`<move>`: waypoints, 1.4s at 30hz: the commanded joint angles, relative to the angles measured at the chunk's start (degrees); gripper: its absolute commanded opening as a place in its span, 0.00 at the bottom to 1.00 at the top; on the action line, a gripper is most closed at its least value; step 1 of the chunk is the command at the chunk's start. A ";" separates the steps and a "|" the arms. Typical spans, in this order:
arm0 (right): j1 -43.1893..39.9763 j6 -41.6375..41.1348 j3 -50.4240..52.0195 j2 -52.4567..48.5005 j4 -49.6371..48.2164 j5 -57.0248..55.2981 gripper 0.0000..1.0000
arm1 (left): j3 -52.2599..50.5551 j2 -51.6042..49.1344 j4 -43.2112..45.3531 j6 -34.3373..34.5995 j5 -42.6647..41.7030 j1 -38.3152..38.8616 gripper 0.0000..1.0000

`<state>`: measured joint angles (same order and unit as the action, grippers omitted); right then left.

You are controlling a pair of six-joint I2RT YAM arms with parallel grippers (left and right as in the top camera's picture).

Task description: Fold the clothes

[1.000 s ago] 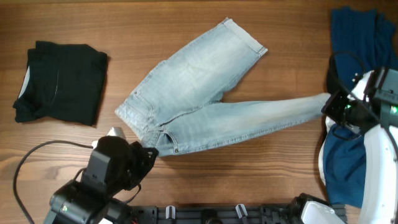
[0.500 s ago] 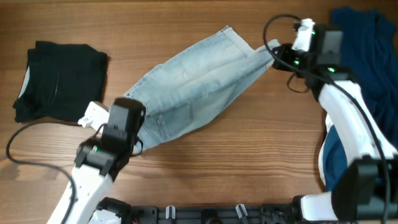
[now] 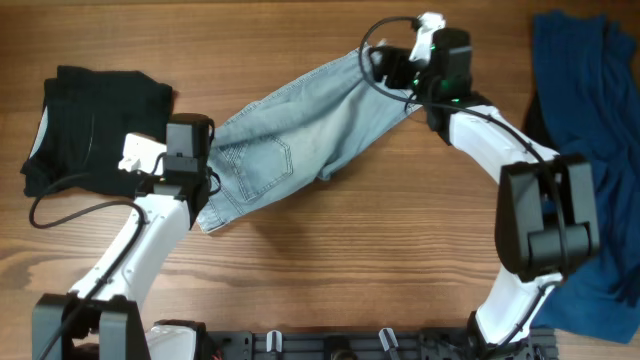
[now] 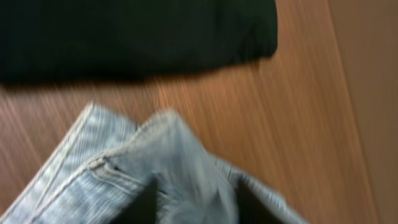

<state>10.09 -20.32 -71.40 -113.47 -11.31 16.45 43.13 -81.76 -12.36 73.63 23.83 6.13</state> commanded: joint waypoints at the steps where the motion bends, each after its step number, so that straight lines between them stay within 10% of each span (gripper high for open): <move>1: -1.53 -0.57 -0.79 -0.57 4.96 0.02 1.00 | 0.39 -0.98 1.40 -4.48 0.96 -4.44 1.00; 12: -8.22 -0.66 -0.50 2.25 32.30 2.89 1.00 | 0.39 3.34 -3.50 -22.67 -38.75 -10.82 1.00; 21: -2.58 -10.58 -0.48 -3.85 29.90 0.09 0.86 | 0.37 3.32 -17.49 -25.46 -39.01 -10.73 1.00; 25: -2.60 -13.09 -0.48 -6.67 27.52 0.09 0.63 | 0.37 3.32 -17.55 -25.46 -39.01 -10.73 1.00; 29: -2.62 -12.39 -0.50 -6.67 25.83 -0.24 0.04 | 0.37 3.32 -17.90 -25.46 -39.01 -10.73 1.00; 38: -10.27 -11.26 -0.61 3.10 63.10 -21.46 0.04 | 0.37 3.32 -18.10 -25.49 -38.05 -10.73 1.00; 42: -10.29 -11.15 -0.61 5.35 67.04 -20.35 0.23 | 0.37 3.32 -18.14 -25.51 -37.97 -10.73 1.00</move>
<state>-0.62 -31.48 -72.36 -111.18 53.69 -0.93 43.46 -79.15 -30.65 49.54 -14.66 -4.86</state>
